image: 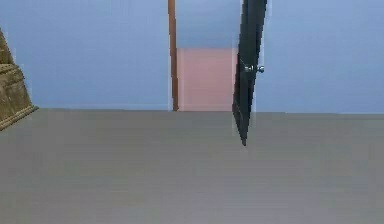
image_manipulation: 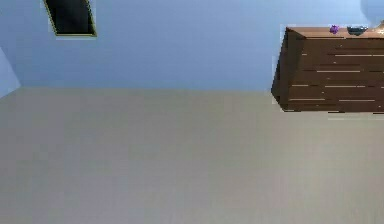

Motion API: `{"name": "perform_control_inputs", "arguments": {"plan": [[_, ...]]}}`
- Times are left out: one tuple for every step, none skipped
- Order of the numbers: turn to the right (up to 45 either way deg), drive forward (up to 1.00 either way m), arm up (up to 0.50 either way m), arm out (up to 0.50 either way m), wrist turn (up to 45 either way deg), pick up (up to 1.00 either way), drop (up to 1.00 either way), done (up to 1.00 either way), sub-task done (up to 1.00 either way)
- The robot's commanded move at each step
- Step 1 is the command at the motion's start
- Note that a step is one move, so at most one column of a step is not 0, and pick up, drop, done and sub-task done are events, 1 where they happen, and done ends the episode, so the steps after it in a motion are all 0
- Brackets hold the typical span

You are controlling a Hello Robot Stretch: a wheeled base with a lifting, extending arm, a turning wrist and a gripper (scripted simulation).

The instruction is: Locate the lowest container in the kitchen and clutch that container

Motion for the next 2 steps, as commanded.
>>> {"name": "perform_control_inputs", "arguments": {"plan": [[0.0, 1.00, 0.00, 0.00, 0.0, 0.00, 0.00, 0.00, 0.00], [0.0, 1.00, 0.00, 0.00, 0.0, 0.00, 0.00, 0.00, 0.00]]}}
